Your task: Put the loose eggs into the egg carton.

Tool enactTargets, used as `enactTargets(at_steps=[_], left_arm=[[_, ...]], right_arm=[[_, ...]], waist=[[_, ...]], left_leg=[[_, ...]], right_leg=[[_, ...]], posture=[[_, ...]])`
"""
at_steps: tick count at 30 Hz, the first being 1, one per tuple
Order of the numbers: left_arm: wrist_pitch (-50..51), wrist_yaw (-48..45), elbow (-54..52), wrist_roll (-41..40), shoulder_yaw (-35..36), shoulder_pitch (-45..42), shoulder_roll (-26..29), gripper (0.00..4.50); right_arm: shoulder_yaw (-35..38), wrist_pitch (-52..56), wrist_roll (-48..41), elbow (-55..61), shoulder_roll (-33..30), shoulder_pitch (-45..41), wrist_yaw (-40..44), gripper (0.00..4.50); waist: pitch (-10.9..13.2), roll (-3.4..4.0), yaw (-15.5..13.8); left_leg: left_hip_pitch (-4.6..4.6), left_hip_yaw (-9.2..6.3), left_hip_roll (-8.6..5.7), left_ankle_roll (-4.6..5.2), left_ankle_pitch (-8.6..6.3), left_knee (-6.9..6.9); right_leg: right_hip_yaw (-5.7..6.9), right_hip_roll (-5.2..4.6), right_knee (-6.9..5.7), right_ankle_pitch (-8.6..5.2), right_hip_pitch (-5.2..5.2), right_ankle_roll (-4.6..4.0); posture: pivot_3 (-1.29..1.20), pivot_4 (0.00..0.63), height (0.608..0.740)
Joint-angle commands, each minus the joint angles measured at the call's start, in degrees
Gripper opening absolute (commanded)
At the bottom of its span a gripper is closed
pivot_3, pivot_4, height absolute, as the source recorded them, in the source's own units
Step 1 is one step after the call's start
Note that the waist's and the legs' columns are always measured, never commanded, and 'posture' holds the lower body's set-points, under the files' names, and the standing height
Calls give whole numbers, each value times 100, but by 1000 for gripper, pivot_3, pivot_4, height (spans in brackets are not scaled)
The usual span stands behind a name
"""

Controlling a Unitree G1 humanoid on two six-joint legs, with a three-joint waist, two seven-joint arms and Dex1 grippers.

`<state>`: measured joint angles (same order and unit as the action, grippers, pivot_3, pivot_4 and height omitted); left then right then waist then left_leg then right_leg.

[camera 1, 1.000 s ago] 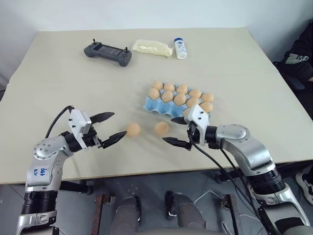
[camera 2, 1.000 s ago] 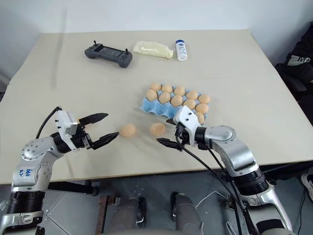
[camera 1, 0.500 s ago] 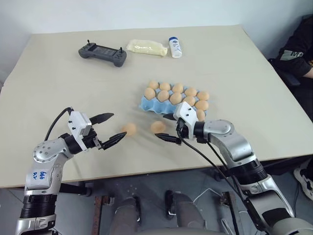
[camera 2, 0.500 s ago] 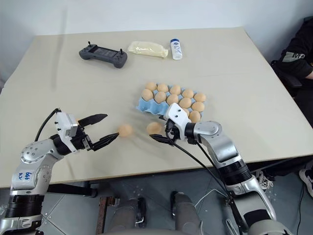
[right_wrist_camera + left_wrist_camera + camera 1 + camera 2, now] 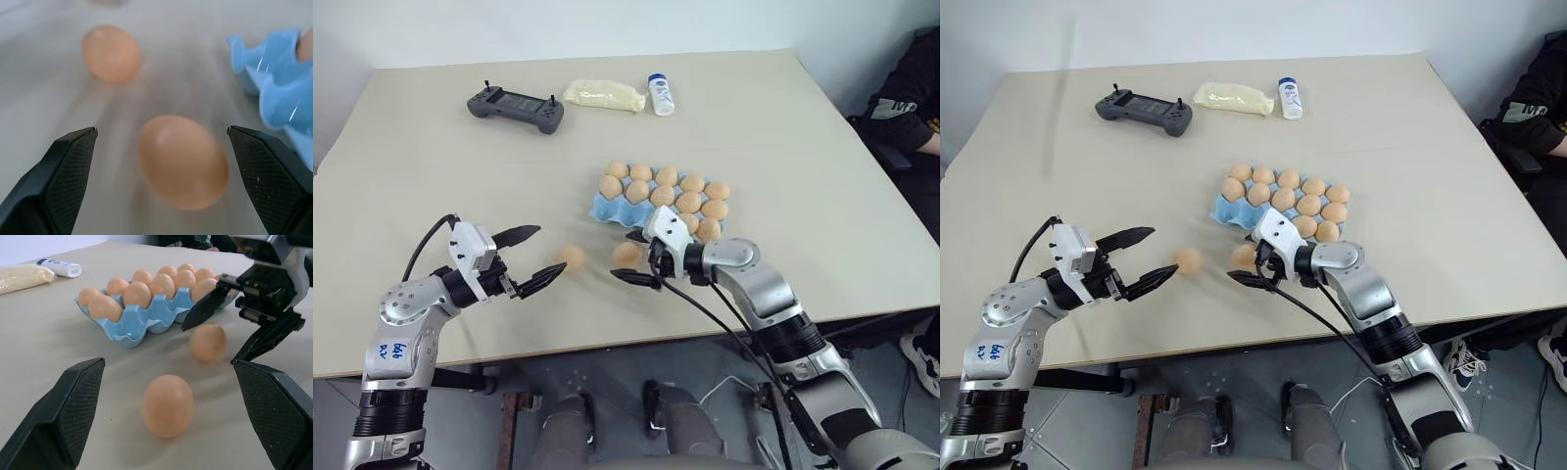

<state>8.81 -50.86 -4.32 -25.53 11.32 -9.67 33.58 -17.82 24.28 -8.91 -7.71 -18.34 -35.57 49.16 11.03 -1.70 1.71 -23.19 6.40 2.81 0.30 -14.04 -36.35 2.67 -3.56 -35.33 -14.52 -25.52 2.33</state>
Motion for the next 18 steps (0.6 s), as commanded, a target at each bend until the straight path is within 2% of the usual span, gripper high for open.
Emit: enactTargets(at_steps=[1,3,6,12,14,18], left_arm=[[-79,-7,-161,-116,101,-18,-10,4500],[-79,-6,-149,-113,96,-33,-11,4500],[-89,-1,-115,-101,83,-72,-22,4500],[-109,2,-63,-82,61,-128,-54,4500],[-115,-2,-45,-75,56,-142,-63,4500],[-116,-4,-18,-59,51,-180,-89,4500]], right_arm=[[-12,-32,50,68,105,-118,-37,4456],[-15,-30,72,51,130,-120,-35,4456],[-17,-23,133,34,151,-121,-31,3845],[28,-29,152,64,152,-128,-24,1855],[54,-27,141,96,150,-144,-34,1626],[237,108,-25,380,138,-207,-56,1614]], waist=[[0,0,2],[0,0,3],[0,0,1],[0,0,4],[0,0,4],[0,0,4]], left_leg=[[0,0,1,0,0,1],[0,0,1,-1,0,3],[0,0,2,-1,-1,3],[0,0,2,-14,-8,4],[0,0,2,-14,-8,4],[0,0,1,-13,-7,4]], right_leg=[[0,0,0,-1,0,-1],[1,0,0,-1,-1,-2],[1,0,0,-2,-1,-3],[1,0,0,-2,-1,-4],[1,0,0,-2,-2,-4],[1,0,0,-2,-2,-4]], posture=[[0,150,740],[0,150,740],[0,150,740],[0,150,740],[0,150,740],[0,150,740]])
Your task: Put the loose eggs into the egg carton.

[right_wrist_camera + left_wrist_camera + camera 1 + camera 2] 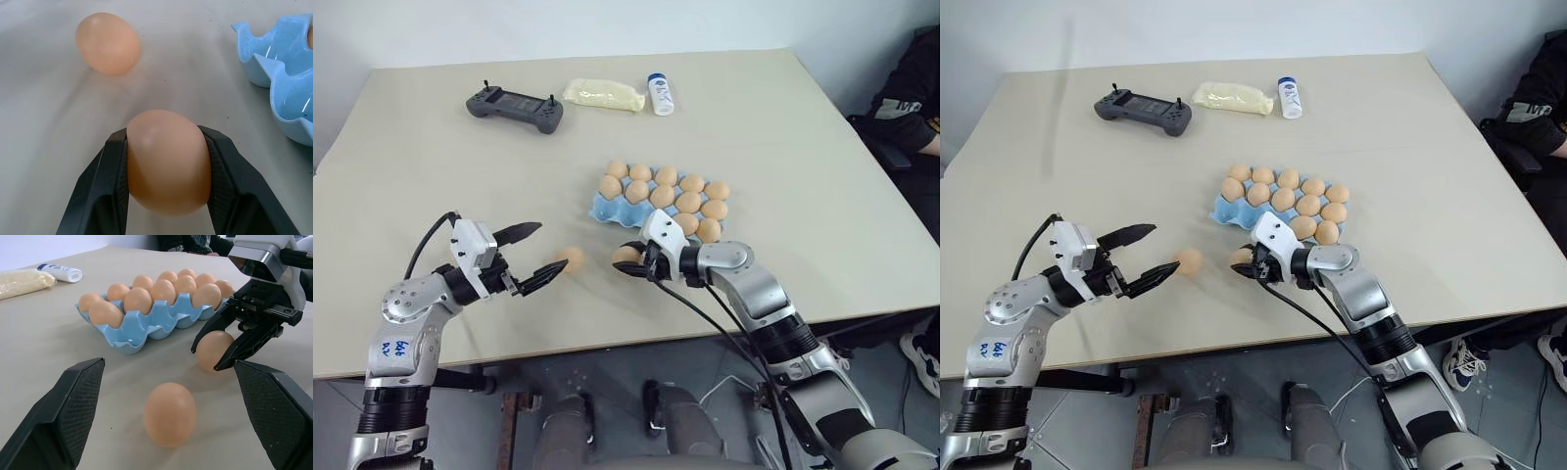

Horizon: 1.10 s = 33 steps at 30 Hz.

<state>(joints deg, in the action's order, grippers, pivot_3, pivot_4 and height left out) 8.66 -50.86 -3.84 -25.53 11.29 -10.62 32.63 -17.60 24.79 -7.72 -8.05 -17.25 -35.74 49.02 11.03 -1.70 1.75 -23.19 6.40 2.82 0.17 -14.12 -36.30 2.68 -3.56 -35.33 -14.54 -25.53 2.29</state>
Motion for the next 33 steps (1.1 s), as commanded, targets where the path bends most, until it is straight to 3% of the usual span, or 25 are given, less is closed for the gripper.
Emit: enactTargets(at_steps=[1,10,24,31,33], left_arm=[[-102,-4,-64,-56,52,-89,0,4500],[-127,19,-64,-40,44,-78,-46,4500],[-108,48,-46,-19,-16,-179,-73,4500],[-73,82,-131,-36,9,-130,-46,4500],[-59,95,-163,-41,12,-115,-42,4500]], right_arm=[[272,108,-191,506,17,-202,-50,1614],[828,397,-347,933,-245,-386,-315,1614],[992,-194,-8,-374,-311,-892,-703,1614],[949,-70,-94,-240,-289,-768,-599,4021],[1004,-80,-137,-194,-278,-746,-609,4422]], waist=[[0,0,0],[0,0,-7],[0,0,6],[0,0,5],[0,0,5]], left_leg=[[0,0,0,-1,0,0],[0,0,0,-3,-2,3],[-2,3,0,11,7,14],[-2,5,1,11,7,15],[-2,5,1,11,7,15]], right_leg=[[0,0,0,0,0,0],[0,-1,3,0,-1,0],[0,1,16,-1,-2,-2],[0,2,17,-1,-2,-1],[0,2,17,-1,-2,-1]], posture=[[0,150,740],[0,150,740],[0,150,740],[0,150,740],[0,150,740]])
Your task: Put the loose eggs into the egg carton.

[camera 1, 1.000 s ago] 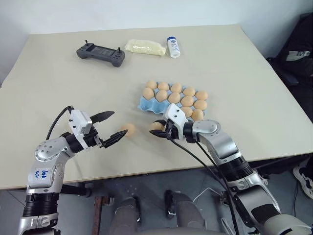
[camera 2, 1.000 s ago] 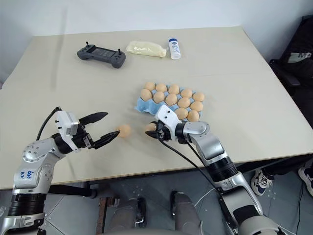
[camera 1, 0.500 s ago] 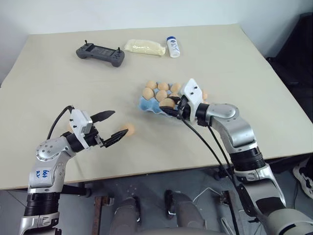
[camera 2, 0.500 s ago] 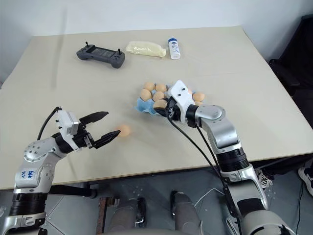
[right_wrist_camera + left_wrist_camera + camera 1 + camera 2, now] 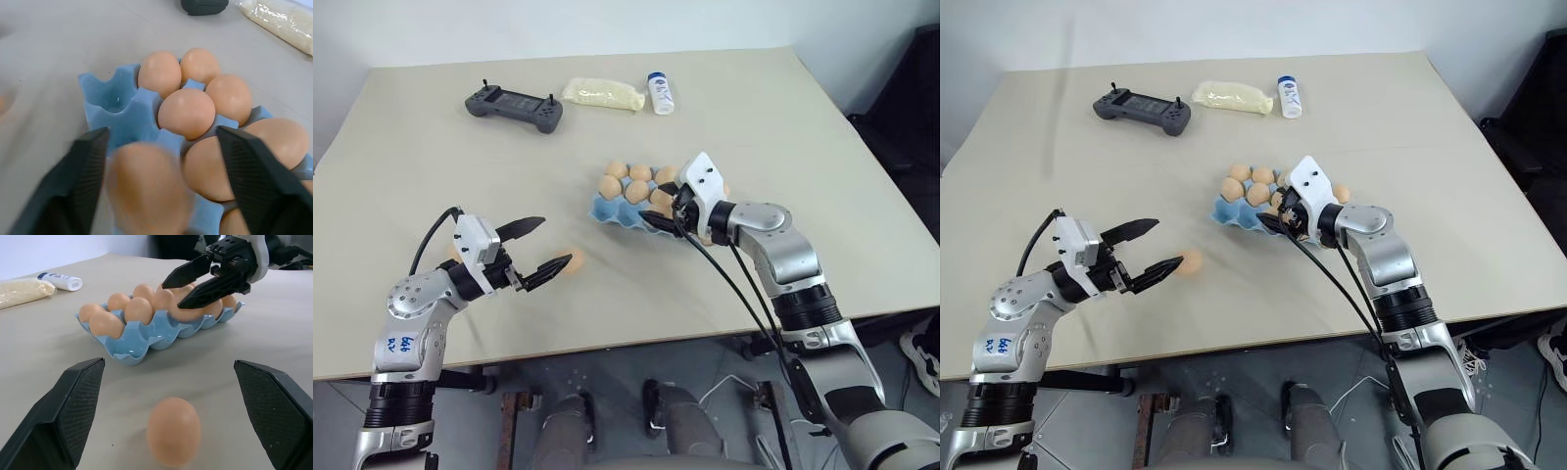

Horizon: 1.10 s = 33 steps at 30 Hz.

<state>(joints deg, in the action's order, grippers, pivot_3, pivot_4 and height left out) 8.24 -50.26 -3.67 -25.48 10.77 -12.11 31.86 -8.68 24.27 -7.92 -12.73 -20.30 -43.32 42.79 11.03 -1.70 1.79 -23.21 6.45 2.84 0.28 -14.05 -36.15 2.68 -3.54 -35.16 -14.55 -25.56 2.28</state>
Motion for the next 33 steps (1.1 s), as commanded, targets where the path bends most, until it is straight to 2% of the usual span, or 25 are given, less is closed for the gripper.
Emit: enactTargets(at_steps=[1,6,12,20,22,29,33], left_arm=[[-7,41,-195,-49,62,37,35,4500],[33,76,-296,-66,65,85,27,4500],[68,119,-371,-84,77,129,42,4500],[120,175,-416,-92,110,154,50,4500],[127,194,-423,-91,111,156,42,4500],[140,272,-481,-95,123,202,20,4500],[133,322,-513,-91,136,239,12,4500]], right_arm=[[165,-8,-166,286,42,12,4,4422],[371,20,-238,489,96,11,-289,4422],[720,928,-867,972,109,89,-229,4422],[796,1001,-925,1326,-10,350,-347,4422],[814,1022,-927,1319,4,353,-401,4422],[804,1020,-957,1310,-43,339,-409,4422],[771,1041,-964,1329,-85,369,-374,4422]], waist=[[0,0,1],[0,0,-2],[0,0,-3],[1,2,15],[1,4,30],[2,4,-20],[2,5,2]], left_leg=[[0,0,0,0,0,0],[0,0,1,0,0,2],[0,0,2,-1,-1,4],[0,0,3,-3,-2,7],[-18,-73,-23,16,14,17],[-14,-34,-13,7,17,3],[-34,-89,-30,18,23,7]], right_leg=[[0,0,0,0,0,0],[1,0,1,0,0,0],[-1,-1,1,0,-1,0],[-1,-1,8,0,0,0],[76,-35,16,1,31,4],[61,-32,4,-1,9,1],[119,-55,12,0,24,5]], posture=[[0,150,740],[0,150,740],[0,150,740],[0,150,740],[0,150,740],[0,150,740],[0,150,740]])
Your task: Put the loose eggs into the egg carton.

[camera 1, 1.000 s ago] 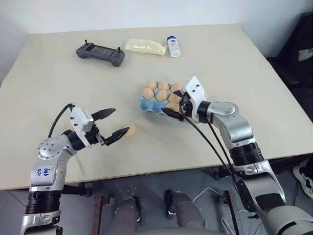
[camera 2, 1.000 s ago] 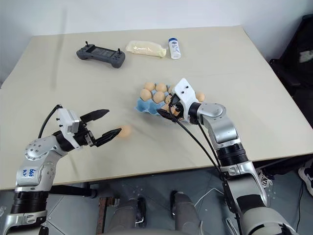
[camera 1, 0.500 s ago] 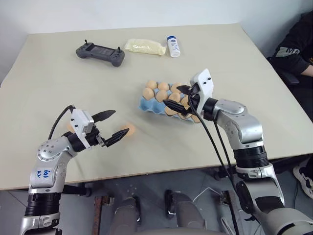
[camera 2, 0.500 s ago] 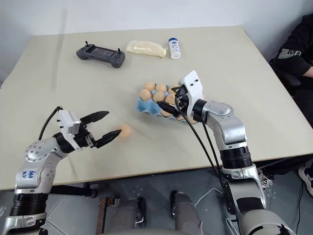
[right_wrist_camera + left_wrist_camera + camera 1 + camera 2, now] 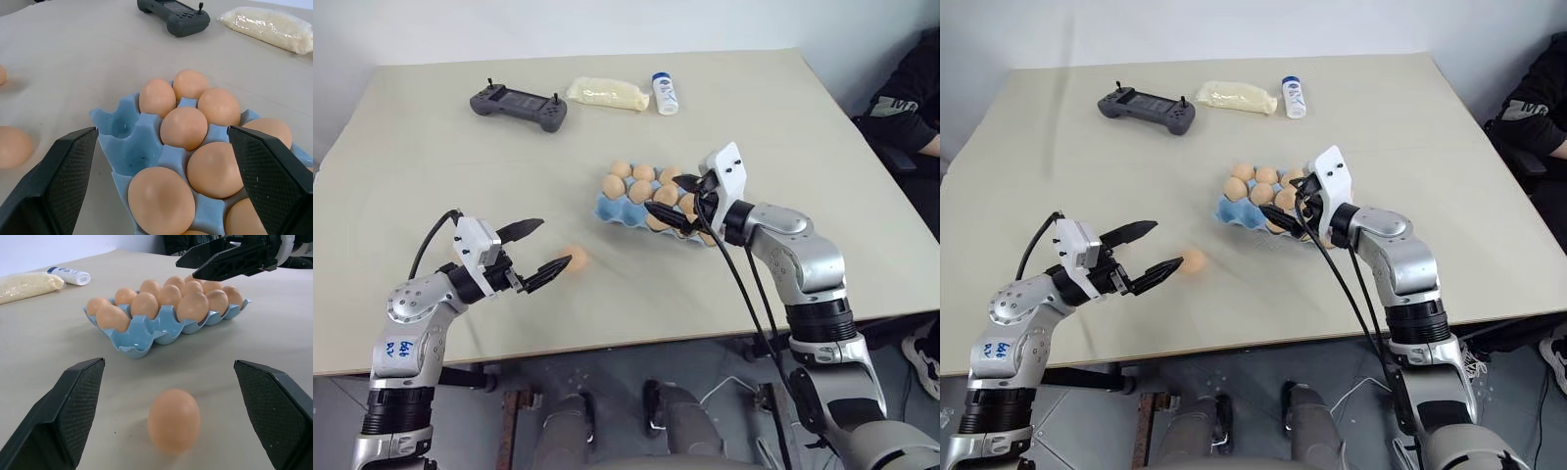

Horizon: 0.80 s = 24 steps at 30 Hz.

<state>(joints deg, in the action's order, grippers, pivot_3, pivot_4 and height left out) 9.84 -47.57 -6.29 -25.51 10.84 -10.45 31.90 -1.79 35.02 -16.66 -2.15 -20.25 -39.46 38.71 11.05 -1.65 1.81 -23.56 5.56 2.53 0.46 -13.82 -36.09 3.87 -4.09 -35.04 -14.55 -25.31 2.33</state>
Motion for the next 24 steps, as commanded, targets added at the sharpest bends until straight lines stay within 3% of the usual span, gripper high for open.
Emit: enactTargets(at_steps=[1,2,6,7,11,17,24], left_arm=[[-31,68,-261,-88,133,85,6,4500],[-33,79,-267,-89,134,93,5,4500],[-57,114,-264,-85,128,114,-7,4500],[-62,125,-265,-82,130,117,-11,4500],[-84,152,-251,-74,133,126,-18,4500],[-55,351,-255,-27,186,129,-42,4500],[133,1162,-785,54,359,168,-121,4500]], right_arm=[[59,-50,-78,280,-104,-3,47,4422],[44,-60,-70,284,-112,4,56,4422],[66,3,-140,242,-57,5,6,4422],[72,-8,-147,238,-53,-3,-6,4422],[51,-8,-124,233,-83,-21,-14,4422],[74,15,-177,411,-242,71,137,4422],[565,138,-658,971,-933,543,592,4422]], waist=[[0,0,-4],[5,9,40],[43,70,95],[51,81,33],[72,114,-201],[79,129,-186],[78,124,-243]], left_leg=[[-8,-16,-3,1,4,0],[-22,-42,-9,1,13,3],[-70,-381,-191,5,135,54],[-63,-435,-242,14,172,75],[-68,-331,-209,15,177,47],[-112,-306,-112,-7,163,44],[-117,-196,-95,8,136,49]], right_leg=[[21,-5,-3,0,0,1],[62,-14,-13,0,6,2],[484,-182,-57,-38,103,53],[538,-242,-55,-53,120,73],[478,-259,-32,-52,92,38],[443,-188,176,62,135,17],[372,-157,89,47,58,29]], posture=[[0,150,740],[0,150,740],[0,150,740],[0,150,740],[0,150,740],[0,150,740],[0,150,740]])
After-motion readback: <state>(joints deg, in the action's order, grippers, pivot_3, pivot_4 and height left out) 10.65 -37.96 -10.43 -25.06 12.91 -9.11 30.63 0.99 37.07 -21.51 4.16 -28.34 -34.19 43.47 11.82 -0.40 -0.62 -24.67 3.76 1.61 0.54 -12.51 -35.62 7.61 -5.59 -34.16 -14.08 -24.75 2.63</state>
